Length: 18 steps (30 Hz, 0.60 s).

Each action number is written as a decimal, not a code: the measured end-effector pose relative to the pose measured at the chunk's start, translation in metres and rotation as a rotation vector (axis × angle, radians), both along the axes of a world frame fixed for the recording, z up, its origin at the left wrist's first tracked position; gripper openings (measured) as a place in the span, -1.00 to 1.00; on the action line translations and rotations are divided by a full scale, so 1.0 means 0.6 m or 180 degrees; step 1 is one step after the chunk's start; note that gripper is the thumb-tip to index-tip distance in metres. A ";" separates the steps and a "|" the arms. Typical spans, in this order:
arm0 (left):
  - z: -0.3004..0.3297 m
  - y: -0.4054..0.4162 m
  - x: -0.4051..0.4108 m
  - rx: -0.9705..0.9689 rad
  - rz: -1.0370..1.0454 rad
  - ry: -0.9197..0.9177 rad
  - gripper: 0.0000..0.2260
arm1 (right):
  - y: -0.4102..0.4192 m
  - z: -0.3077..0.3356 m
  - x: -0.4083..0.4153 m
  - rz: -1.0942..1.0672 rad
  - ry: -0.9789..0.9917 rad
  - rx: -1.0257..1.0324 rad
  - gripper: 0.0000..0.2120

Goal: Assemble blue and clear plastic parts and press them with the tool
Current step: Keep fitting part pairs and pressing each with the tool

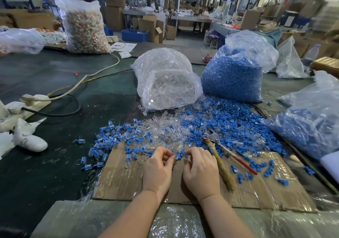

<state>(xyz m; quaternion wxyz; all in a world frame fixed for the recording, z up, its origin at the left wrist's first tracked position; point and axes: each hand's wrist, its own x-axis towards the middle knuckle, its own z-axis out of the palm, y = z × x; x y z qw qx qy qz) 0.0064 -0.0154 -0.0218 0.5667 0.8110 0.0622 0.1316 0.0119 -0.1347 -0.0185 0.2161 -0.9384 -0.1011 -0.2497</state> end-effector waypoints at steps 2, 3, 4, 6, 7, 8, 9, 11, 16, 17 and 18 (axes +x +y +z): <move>0.000 -0.001 -0.001 0.0016 0.0016 -0.0016 -0.76 | 0.000 -0.001 0.000 -0.0014 -0.0026 -0.0020 -0.77; 0.000 -0.001 -0.001 0.0023 0.0019 -0.0024 -0.77 | 0.000 0.001 -0.001 0.0001 -0.0058 -0.0027 -0.79; -0.001 -0.001 -0.001 0.0033 0.0019 -0.0029 -0.77 | 0.000 0.002 -0.003 0.0018 -0.0075 0.0001 -0.82; -0.002 0.000 0.000 0.0045 0.0025 -0.0044 -0.78 | -0.002 0.007 -0.005 0.0090 -0.0028 0.0142 -0.85; -0.002 0.000 0.000 0.0056 0.0024 -0.0048 -0.77 | -0.003 0.007 -0.006 0.0160 0.0045 0.0186 -0.87; -0.002 0.000 0.001 0.0075 0.0022 -0.0052 -0.77 | -0.004 0.008 -0.006 0.0249 0.0156 0.0170 -0.88; -0.002 0.000 0.001 0.0091 0.0022 -0.0064 -0.77 | -0.004 0.007 -0.005 0.0345 0.0296 0.0090 -0.89; -0.003 0.000 0.001 0.0110 0.0031 -0.0079 -0.76 | -0.004 0.003 -0.002 0.0497 0.0569 -0.0194 -0.91; -0.003 -0.001 0.001 0.0081 -0.0015 -0.0066 -0.76 | -0.001 -0.006 0.005 0.0363 0.0508 -0.0259 -0.94; -0.003 -0.001 0.000 0.0075 -0.0017 -0.0072 -0.75 | 0.000 -0.006 0.004 0.0306 0.0452 -0.0196 -0.95; -0.003 -0.001 0.000 0.0073 -0.0013 -0.0080 -0.75 | 0.001 -0.006 0.004 0.0252 0.0390 -0.0143 -0.95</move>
